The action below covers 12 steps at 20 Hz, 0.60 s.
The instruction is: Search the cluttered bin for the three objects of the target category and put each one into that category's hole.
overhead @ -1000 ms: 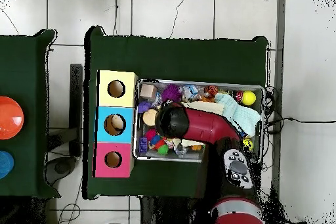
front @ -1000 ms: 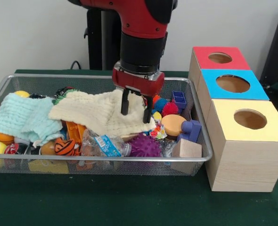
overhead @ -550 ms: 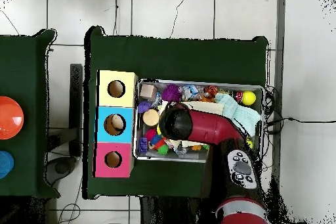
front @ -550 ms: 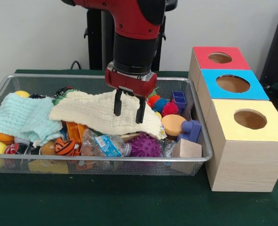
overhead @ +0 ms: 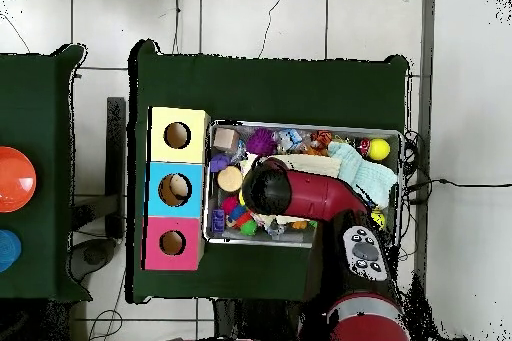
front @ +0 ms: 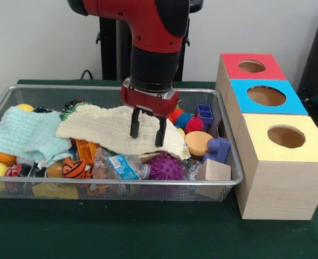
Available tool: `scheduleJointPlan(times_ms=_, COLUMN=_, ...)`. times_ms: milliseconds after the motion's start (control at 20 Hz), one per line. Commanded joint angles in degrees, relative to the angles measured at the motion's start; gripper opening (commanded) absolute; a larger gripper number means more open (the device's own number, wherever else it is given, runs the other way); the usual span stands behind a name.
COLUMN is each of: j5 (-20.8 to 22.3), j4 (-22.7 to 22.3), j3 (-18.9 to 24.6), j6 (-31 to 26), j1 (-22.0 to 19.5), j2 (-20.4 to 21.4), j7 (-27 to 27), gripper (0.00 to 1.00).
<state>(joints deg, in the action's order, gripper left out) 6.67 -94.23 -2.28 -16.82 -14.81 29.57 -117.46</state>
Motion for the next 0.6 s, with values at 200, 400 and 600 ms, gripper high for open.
scheduleJointPlan(times_ms=200, j5=9.49, j4=0.60, j3=-4.81, j6=16.67, j1=3.17, j2=-5.96, j7=-4.11, gripper=1.00)
scheduleJointPlan(times_ms=400, j5=10.34, j4=-0.01, j3=-3.59, j6=16.69, j1=2.07, j2=-5.46, j7=-3.64, gripper=1.00)
scheduleJointPlan(times_ms=600, j5=11.70, j4=0.85, j3=-2.81, j6=16.53, j1=1.51, j2=-4.85, j7=-2.11, gripper=1.00)
